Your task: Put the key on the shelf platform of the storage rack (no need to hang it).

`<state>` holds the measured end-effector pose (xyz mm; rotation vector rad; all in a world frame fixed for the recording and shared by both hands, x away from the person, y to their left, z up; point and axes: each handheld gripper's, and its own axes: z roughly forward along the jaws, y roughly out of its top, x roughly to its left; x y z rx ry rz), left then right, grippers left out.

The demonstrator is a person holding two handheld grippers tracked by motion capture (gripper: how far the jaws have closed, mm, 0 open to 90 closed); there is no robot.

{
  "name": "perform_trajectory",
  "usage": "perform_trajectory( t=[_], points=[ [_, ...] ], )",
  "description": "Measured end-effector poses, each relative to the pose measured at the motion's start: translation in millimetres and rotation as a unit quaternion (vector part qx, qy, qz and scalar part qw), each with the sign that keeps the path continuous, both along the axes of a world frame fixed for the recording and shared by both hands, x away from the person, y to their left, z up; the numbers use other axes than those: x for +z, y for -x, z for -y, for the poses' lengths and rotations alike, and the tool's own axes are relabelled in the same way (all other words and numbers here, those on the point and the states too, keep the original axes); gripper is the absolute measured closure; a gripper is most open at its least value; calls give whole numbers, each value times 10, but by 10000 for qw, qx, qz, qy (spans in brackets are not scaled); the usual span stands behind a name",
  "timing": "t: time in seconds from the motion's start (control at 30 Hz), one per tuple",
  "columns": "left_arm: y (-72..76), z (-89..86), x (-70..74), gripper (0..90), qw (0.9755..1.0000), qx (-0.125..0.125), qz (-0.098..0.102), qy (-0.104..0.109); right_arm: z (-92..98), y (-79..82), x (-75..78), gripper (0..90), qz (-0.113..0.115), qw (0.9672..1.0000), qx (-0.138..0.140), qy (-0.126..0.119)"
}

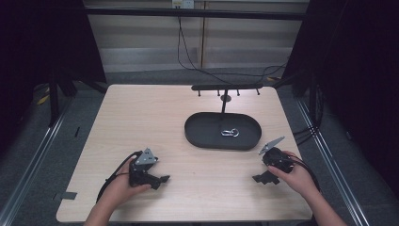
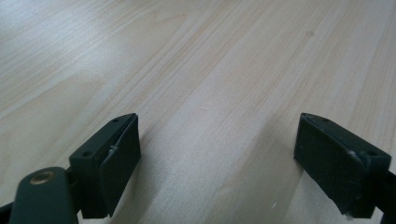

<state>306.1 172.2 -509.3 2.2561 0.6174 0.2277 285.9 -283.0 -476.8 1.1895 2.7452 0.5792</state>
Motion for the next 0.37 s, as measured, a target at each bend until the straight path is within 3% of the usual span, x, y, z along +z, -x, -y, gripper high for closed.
perform_trajectory(
  t=[0.37],
  points=[
    [1,0,0,144,10000,0,-1,1,32,15,-26,168,32,10000,-56,-45]
  ],
)
